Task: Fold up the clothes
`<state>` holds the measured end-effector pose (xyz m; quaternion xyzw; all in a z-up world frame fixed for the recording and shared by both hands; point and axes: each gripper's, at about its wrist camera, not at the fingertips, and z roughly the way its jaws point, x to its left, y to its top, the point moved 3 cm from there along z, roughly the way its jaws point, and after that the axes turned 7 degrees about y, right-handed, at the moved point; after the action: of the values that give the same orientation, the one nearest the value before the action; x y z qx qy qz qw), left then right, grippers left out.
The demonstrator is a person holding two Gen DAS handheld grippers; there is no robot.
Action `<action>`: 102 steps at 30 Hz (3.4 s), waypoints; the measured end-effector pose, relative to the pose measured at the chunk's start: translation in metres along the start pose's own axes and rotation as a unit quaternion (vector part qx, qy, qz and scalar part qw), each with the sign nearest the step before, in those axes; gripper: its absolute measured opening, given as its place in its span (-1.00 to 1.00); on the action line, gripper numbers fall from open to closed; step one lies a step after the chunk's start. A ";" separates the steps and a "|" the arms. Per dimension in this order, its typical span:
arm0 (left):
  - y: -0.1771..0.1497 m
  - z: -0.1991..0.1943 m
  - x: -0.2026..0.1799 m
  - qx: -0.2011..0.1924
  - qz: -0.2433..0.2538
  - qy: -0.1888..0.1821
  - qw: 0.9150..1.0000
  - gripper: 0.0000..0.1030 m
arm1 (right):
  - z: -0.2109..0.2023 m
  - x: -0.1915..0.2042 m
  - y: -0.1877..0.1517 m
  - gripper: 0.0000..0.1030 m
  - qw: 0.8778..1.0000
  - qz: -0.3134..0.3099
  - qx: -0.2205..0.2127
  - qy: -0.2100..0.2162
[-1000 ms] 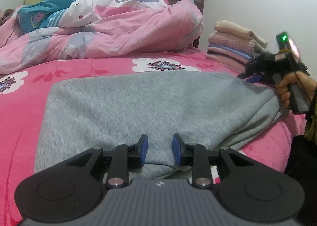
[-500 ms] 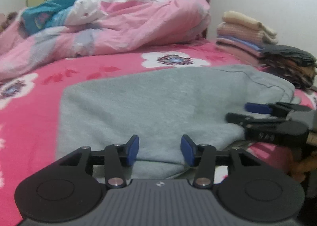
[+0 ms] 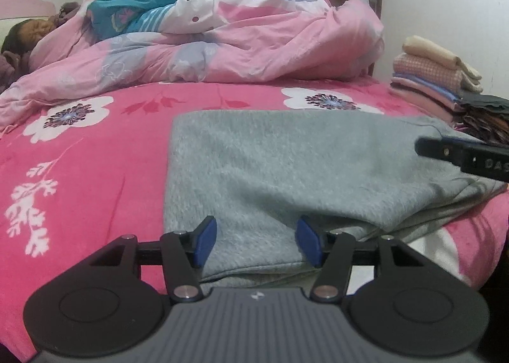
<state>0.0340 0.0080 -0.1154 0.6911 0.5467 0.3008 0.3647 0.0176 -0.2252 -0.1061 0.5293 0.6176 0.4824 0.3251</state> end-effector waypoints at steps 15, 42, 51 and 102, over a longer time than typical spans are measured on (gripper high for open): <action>0.061 0.024 -0.008 0.021 0.017 0.032 0.999 0.43 | 0.018 -0.007 -0.044 0.27 0.998 0.024 0.013 0.059; 0.047 0.060 -0.016 0.133 -0.013 0.050 0.990 0.85 | 0.019 -0.039 0.011 0.44 0.993 0.014 0.039 -0.108; 0.049 0.061 -0.017 0.140 -0.006 0.054 0.989 0.89 | 0.034 -0.073 -0.002 0.57 0.984 0.040 0.102 -0.143; 0.046 0.062 -0.024 0.143 0.005 0.058 0.988 0.98 | 0.026 0.023 -0.041 0.83 0.998 -0.019 0.057 0.030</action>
<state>0.1034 -0.0327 -0.1118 0.7207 0.6004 0.2607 0.2284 0.0223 -0.1950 -0.1508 0.5204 0.6633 0.4560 0.2850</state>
